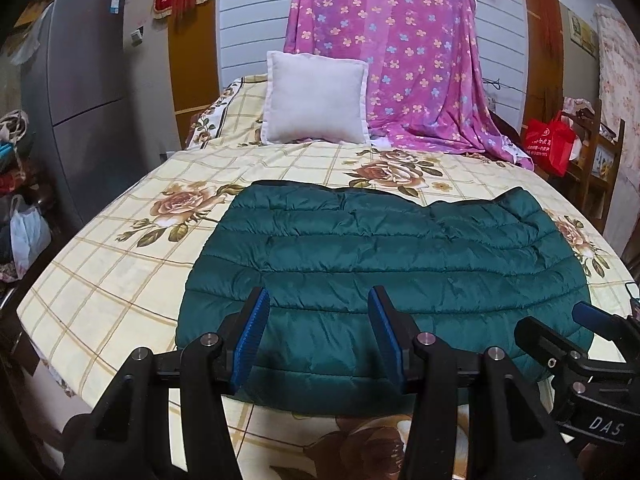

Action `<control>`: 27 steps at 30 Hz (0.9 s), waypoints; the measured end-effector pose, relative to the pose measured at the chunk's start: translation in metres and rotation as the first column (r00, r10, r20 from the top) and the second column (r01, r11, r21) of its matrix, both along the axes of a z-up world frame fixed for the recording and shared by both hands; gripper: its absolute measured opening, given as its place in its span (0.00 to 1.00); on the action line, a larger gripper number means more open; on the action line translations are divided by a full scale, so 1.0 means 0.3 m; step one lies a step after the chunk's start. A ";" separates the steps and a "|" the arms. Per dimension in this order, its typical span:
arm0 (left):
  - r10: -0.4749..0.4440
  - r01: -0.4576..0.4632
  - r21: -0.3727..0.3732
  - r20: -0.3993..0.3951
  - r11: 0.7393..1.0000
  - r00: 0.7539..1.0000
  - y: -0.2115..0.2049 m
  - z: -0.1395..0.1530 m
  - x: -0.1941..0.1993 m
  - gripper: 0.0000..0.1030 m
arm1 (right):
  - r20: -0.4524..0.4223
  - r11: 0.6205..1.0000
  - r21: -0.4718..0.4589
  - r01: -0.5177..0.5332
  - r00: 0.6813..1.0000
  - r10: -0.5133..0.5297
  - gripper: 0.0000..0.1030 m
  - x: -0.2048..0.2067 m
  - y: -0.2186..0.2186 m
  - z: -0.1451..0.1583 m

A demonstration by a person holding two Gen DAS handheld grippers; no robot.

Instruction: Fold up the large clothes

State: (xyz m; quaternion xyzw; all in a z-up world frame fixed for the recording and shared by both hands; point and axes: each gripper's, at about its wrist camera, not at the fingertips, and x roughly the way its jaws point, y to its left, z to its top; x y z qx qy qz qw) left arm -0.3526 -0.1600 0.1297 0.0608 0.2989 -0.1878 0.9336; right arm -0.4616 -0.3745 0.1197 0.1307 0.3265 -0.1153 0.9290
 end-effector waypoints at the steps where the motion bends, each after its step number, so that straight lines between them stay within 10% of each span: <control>1: -0.001 0.001 0.000 0.001 1.000 1.000 0.001 0.001 0.000 0.39 | 0.002 1.000 0.004 0.001 1.000 -0.001 0.95 -0.001 -0.002 0.000; 27: 0.001 -0.001 -0.014 0.027 1.000 1.000 0.013 0.036 -0.040 0.39 | 0.005 1.000 0.011 -0.014 1.000 0.014 0.96 -0.028 0.011 -0.002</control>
